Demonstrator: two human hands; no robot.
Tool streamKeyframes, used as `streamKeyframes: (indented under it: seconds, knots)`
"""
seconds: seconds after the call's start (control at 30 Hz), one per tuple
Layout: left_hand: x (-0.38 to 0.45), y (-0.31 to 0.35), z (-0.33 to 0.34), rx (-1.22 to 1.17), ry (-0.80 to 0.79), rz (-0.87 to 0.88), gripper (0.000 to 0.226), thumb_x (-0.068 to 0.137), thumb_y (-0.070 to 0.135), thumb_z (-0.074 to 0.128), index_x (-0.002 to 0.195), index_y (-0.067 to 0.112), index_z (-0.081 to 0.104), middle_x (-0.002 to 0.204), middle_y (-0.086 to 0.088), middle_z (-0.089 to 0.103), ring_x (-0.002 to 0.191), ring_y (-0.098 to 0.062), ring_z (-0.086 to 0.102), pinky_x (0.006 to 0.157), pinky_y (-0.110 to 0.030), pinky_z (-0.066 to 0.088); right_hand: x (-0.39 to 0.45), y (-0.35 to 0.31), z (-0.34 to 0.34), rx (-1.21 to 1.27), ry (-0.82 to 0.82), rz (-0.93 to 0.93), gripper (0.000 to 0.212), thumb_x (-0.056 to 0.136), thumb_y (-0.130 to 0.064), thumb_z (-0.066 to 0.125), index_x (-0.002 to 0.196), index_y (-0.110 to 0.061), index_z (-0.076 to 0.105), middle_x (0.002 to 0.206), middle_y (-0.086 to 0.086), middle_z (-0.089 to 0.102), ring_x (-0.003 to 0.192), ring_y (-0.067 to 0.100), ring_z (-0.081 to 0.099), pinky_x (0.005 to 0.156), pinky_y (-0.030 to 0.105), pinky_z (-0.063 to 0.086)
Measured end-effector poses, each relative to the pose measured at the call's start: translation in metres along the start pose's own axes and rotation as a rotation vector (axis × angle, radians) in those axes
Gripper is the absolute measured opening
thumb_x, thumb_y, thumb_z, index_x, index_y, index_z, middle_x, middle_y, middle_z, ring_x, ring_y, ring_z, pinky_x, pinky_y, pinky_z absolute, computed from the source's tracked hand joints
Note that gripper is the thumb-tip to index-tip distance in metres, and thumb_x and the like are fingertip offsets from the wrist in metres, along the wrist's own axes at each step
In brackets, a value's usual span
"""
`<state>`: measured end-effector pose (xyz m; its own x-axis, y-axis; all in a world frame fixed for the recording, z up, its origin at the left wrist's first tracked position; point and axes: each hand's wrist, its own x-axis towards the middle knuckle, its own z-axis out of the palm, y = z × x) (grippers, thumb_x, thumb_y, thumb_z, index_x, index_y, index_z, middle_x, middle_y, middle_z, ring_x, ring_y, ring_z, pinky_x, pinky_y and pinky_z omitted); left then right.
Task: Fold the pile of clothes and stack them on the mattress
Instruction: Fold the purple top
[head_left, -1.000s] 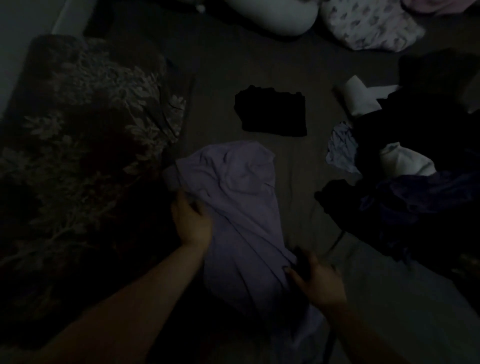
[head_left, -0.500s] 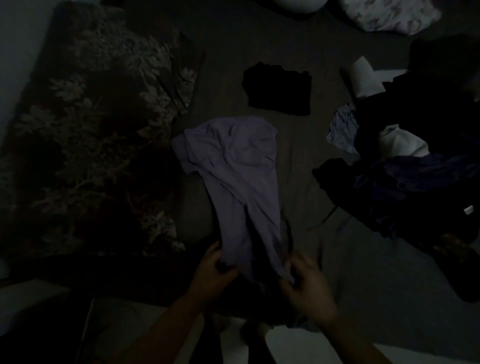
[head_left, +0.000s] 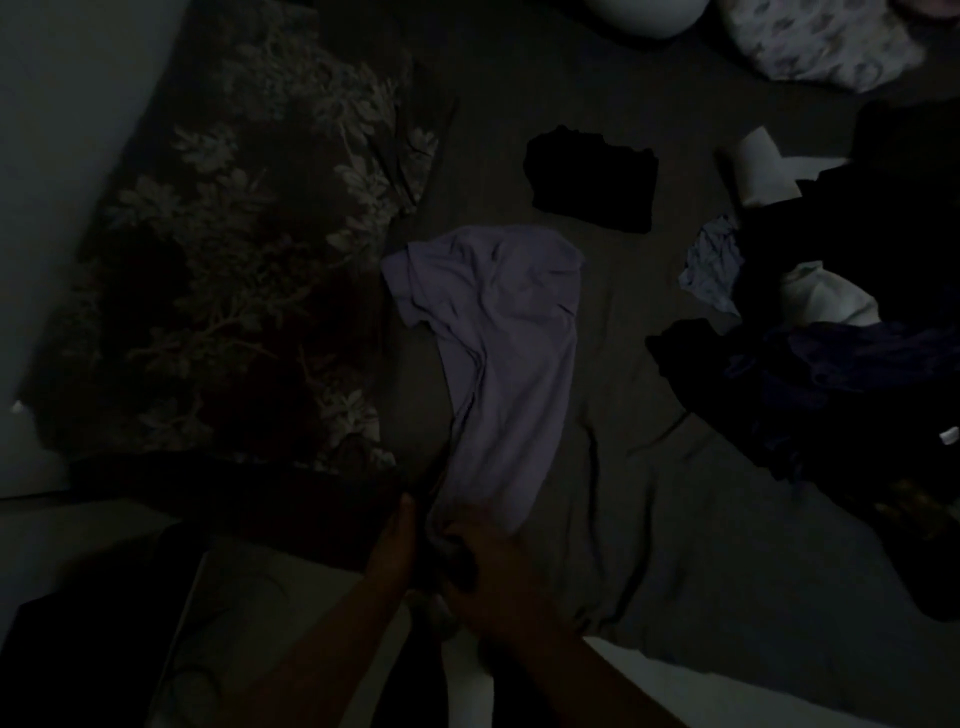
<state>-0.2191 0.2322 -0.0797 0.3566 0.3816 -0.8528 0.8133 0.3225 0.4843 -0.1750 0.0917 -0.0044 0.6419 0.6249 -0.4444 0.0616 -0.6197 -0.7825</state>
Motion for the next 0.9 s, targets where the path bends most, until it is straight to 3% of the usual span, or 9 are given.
streamKeyframes:
  seconds: [0.1,0.23,0.3,0.4,0.47,0.57,0.67,0.8,0.9]
  knots:
    - [-0.014,0.01,-0.001,-0.065,0.003,-0.031,0.05,0.09,0.046,0.055,0.12,0.007,0.059,0.123,-0.004,0.058,0.117,-0.019,0.051,0.105,-0.029,0.034,0.001,0.01,0.001,0.106,-0.368,0.089,0.037,0.085,-0.023,0.064,0.117,-0.005,0.064,0.119,0.013,0.064,0.109,0.014,0.058,0.092,0.018,0.043]
    - [-0.012,0.003,0.005,0.198,-0.05,0.03,0.065,0.072,0.028,0.08,0.123,0.0,0.053,0.118,-0.014,0.062,0.113,-0.027,0.058,0.094,-0.032,0.044,0.008,0.048,-0.019,0.142,0.271,0.481,0.027,0.088,-0.013,0.061,0.112,0.0,0.064,0.106,0.015,0.067,0.091,0.014,0.061,0.077,0.022,0.043]
    - [-0.011,0.002,0.009,0.393,-0.061,0.04,0.075,0.073,0.026,0.08,0.133,0.002,0.041,0.124,-0.011,0.056,0.118,-0.026,0.054,0.093,-0.029,0.04,0.007,0.074,-0.026,0.086,0.236,0.558,0.037,0.084,-0.02,0.06,0.118,-0.003,0.059,0.113,0.013,0.064,0.104,0.027,0.061,0.082,0.027,0.044]
    - [-0.014,0.001,0.015,0.597,-0.119,0.099,0.067,0.077,0.047,0.062,0.128,0.005,0.048,0.128,-0.012,0.057,0.119,-0.029,0.054,0.094,-0.03,0.04,-0.003,0.123,-0.007,-0.002,-0.031,0.504,0.082,0.079,-0.066,0.05,0.134,-0.005,0.047,0.131,0.012,0.054,0.124,0.029,0.05,0.105,0.03,0.036]
    - [-0.015,0.0,0.02,0.525,-0.081,0.064,0.041,0.091,0.027,0.052,0.119,-0.002,0.055,0.126,-0.018,0.057,0.116,-0.031,0.055,0.094,-0.031,0.04,-0.009,0.11,-0.004,0.0,-0.043,0.485,0.105,0.069,-0.085,0.039,0.141,-0.009,0.035,0.141,0.005,0.041,0.131,0.021,0.04,0.112,0.021,0.021]
    - [-0.02,0.001,0.024,0.251,-0.079,-0.061,0.027,0.098,0.005,0.04,0.114,-0.01,0.055,0.123,-0.025,0.056,0.112,-0.037,0.054,0.095,-0.032,0.042,-0.012,0.083,-0.004,0.07,0.045,0.474,0.079,0.08,-0.041,0.07,0.144,-0.014,0.031,0.137,-0.002,0.043,0.126,0.016,0.043,0.09,0.002,0.029]
    - [-0.034,0.006,0.026,0.029,-0.164,-0.069,0.042,0.094,0.038,0.046,0.114,0.003,0.057,0.119,-0.018,0.06,0.11,-0.03,0.057,0.1,-0.042,0.044,-0.014,0.073,-0.004,0.173,0.133,0.465,0.061,0.082,0.001,0.065,0.137,-0.01,0.042,0.123,0.0,0.052,0.114,0.013,0.05,0.078,-0.004,0.033]
    - [-0.06,0.034,0.039,-0.049,-0.153,0.056,0.069,0.079,0.072,0.045,0.13,0.027,0.049,0.136,0.005,0.048,0.128,-0.021,0.045,0.111,-0.041,0.033,-0.012,0.058,-0.003,0.129,0.254,0.393,0.017,0.084,0.002,0.061,0.1,0.004,0.065,0.104,0.017,0.066,0.095,0.017,0.058,0.068,0.001,0.034]
    - [-0.071,0.048,0.042,0.061,0.0,0.215,0.076,0.078,0.068,0.048,0.143,0.03,0.036,0.143,0.003,0.042,0.131,-0.022,0.042,0.111,-0.04,0.033,-0.008,0.04,-0.007,0.202,0.366,0.344,0.025,0.089,-0.015,0.055,0.113,-0.007,0.055,0.102,0.015,0.067,0.089,0.023,0.063,0.073,0.025,0.045]
